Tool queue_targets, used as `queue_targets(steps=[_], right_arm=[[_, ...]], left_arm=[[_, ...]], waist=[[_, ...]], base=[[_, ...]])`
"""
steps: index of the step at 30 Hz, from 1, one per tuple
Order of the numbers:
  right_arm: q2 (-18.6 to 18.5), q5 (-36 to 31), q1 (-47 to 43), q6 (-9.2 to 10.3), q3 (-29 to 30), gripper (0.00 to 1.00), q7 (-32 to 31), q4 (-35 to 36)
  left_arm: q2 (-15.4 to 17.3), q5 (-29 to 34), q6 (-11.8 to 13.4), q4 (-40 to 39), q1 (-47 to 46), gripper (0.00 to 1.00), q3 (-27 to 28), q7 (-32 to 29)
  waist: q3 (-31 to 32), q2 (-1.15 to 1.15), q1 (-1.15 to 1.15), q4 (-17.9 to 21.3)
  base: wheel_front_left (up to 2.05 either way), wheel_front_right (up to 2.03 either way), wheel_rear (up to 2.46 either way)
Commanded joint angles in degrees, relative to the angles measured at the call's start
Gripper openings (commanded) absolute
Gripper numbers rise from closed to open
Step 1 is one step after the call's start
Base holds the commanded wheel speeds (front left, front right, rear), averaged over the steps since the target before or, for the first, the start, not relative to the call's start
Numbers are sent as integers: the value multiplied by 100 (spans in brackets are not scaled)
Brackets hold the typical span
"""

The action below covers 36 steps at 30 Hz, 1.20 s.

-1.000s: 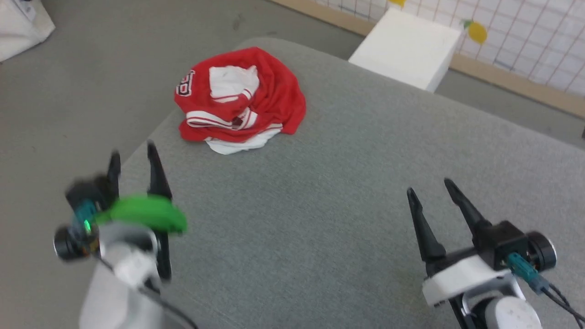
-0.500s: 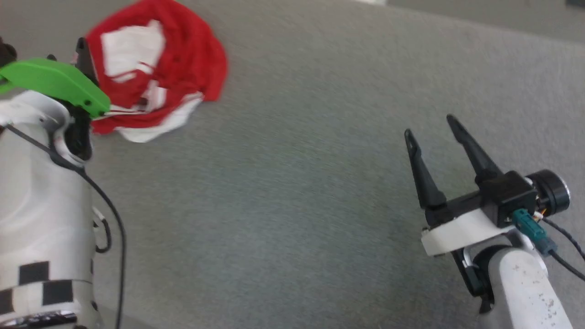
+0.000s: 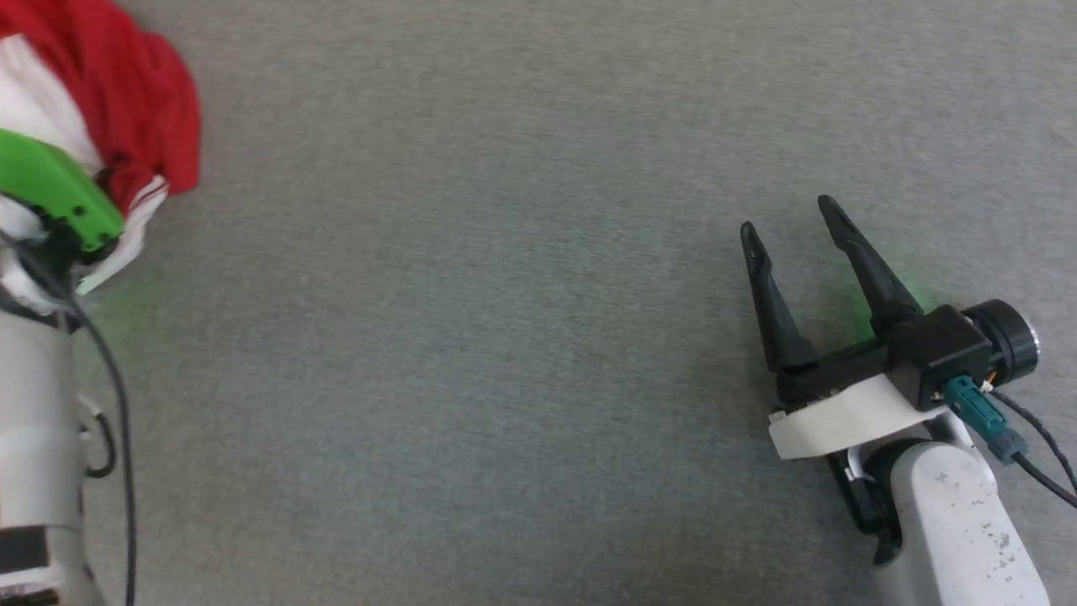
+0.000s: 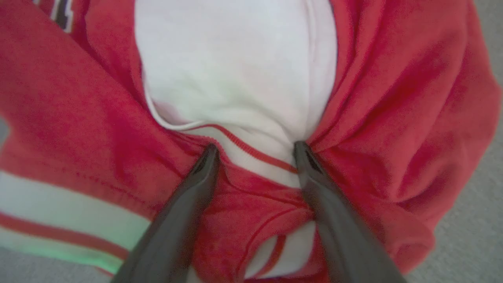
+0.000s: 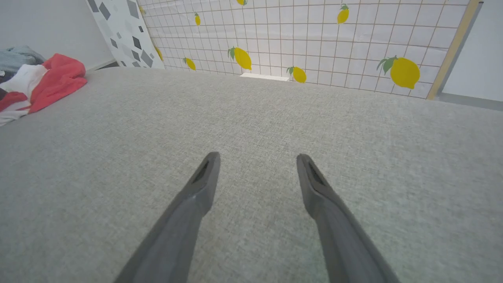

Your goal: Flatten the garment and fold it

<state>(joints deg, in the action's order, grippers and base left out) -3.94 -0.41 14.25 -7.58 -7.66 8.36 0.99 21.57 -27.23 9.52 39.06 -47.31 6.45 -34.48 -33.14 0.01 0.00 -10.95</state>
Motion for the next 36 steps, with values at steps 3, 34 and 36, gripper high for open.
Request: queue_targets(steps=[3,34,36], right_arm=[[51,96,-19,9,-24,100,113,-212],[106,721,-1616,9,258,100,110,-470],[106,736,-1605,9,267,100,115,-466]], left_arm=[[-34,29,-81,-125,580,0,-87,14],[-1800,473,-1086,-1439,59,0,-2370,3904],[-1847,244,-1110,-1235,321,0,-2629,3761]], waist=[[422,-1,0,196],[3335,-1,0,1834],[3270,-1,0,1885]], base=[[0,0,0],[0,0,0],[0,0,0]])
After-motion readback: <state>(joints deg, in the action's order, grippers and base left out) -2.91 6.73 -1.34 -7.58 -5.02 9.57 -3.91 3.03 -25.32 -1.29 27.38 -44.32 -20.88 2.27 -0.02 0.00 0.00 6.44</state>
